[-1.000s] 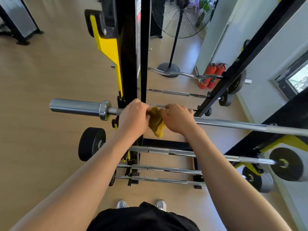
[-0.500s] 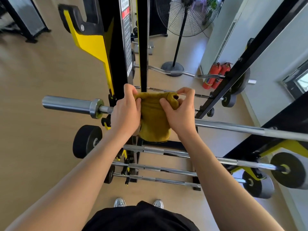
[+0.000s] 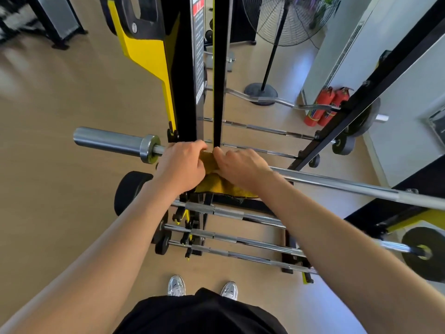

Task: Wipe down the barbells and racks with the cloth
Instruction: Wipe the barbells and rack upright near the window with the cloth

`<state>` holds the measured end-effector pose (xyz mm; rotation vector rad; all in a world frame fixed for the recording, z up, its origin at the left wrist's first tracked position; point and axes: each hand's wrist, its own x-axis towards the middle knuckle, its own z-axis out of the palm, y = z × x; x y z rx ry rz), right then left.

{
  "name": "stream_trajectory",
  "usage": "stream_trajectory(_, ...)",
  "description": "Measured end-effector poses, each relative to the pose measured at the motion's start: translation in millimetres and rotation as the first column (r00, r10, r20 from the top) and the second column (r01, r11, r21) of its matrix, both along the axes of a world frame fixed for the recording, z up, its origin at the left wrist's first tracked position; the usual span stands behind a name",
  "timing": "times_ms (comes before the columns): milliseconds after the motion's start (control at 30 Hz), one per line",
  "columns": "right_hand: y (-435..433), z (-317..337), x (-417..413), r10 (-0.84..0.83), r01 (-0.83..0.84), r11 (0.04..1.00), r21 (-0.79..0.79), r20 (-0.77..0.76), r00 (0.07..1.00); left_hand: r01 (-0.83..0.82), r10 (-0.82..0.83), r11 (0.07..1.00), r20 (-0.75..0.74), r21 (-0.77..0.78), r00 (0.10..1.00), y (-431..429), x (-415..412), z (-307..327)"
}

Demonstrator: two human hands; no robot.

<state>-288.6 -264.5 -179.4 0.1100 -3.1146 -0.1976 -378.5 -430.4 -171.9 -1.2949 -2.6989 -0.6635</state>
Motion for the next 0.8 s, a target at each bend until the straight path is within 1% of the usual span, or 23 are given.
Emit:
stream_trajectory(33, 4.1, 5.1, -6.4, -0.005, 0.013, 0.995, -0.099, 0.077, 0.997, 0.023, -0.022, 0.999, 0.013, -0.037, 1.0, -0.9, -0.3, -2.3)
stream_trajectory(67, 7.7, 8.7, -13.6, -0.031, 0.065, 0.979, -0.194, 0.17, 0.985, 0.037, -0.037, 0.997, -0.003, -0.072, 0.999, -1.1, -0.6, -4.4)
stream_trajectory(133, 11.0, 12.8, -28.1, -0.084, 0.205, 0.916, -0.343, 0.337, 0.938, 0.05, -0.054, 0.992, -0.039, -0.112, 0.998, 0.0, -1.4, -9.4)
stream_trajectory(200, 9.9, 14.9, -38.4, -0.145, 0.359, 0.834, -0.419, 0.462, 0.875, 0.043, -0.047, 0.993, -0.031, -0.108, 0.998, 1.5, -1.5, -11.9)
stream_trajectory(233, 8.6, 16.6, -40.6, -0.171, 0.408, 0.802, -0.436, 0.487, 0.856, 0.031, -0.035, 0.994, -0.036, -0.1, 0.999, 1.7, -0.9, -12.7)
stream_trajectory(267, 7.5, 17.5, -39.7, -0.182, 0.412, 0.798, -0.441, 0.475, 0.861, 0.019, -0.025, 0.996, -0.066, -0.09, 0.997, 1.3, 1.2, -13.5)
stream_trajectory(333, 4.6, 20.5, -29.0, -0.178, 0.319, 0.861, -0.397, 0.352, 0.919, -0.009, 0.008, 1.0, -0.174, -0.006, 0.985, -0.7, 10.0, -15.0)
stream_trajectory(367, 3.1, 18.5, -20.1, -0.176, 0.268, 0.9, -0.345, 0.275, 0.945, -0.014, 0.023, 0.999, -0.197, 0.049, 0.98, -1.9, 16.1, -15.2)
stream_trajectory(433, -1.4, 6.4, 1.1, -0.191, 0.21, 0.955, -0.21, 0.109, 0.976, 0.0, 0.026, 0.991, -0.193, 0.133, 0.981, -4.0, 25.3, -16.7)
stream_trajectory(500, -12.0, -12.0, 20.9, -0.206, 0.204, 0.978, -0.038, -0.057, 0.977, -0.011, 0.037, 0.99, -0.185, 0.142, 0.982, -6.4, 25.9, -17.4)
stream_trajectory(533, -17.4, -20.4, 26.8, -0.217, 0.222, 0.974, 0.036, -0.099, 0.971, -0.021, 0.046, 0.992, -0.202, 0.124, 0.978, -7.1, 22.7, -18.3)
stream_trajectory(567, -21.1, -24.5, 29.8, -0.229, 0.239, 0.968, 0.072, -0.128, 0.965, -0.029, 0.052, 0.993, -0.216, 0.11, 0.975, -7.4, 19.1, -18.5)
stream_trajectory(633, -19.4, -22.6, 25.3, -0.219, 0.227, 0.971, 0.078, -0.104, 0.97, -0.027, 0.05, 0.994, -0.215, 0.107, 0.975, -6.0, 13.0, -18.1)
stream_trajectory(700, -11.1, -9.4, 13.4, -0.172, 0.173, 0.984, 0.038, -0.014, 0.985, -0.019, 0.044, 0.993, -0.213, 0.118, 0.976, -4.6, 10.7, -17.8)
stream_trajectory(733, -5.9, -1.7, 5.7, -0.164, 0.164, 0.986, -0.015, 0.031, 0.986, -0.02, 0.048, 0.992, -0.218, 0.127, 0.975, -4.7, 10.1, -18.3)
stream_trajectory(800, -0.3, 14.6, -11.8, -0.207, 0.235, 0.959, -0.159, 0.173, 0.963, -0.049, 0.083, 0.986, -0.213, 0.161, 0.974, -8.8, 7.1, -19.9)
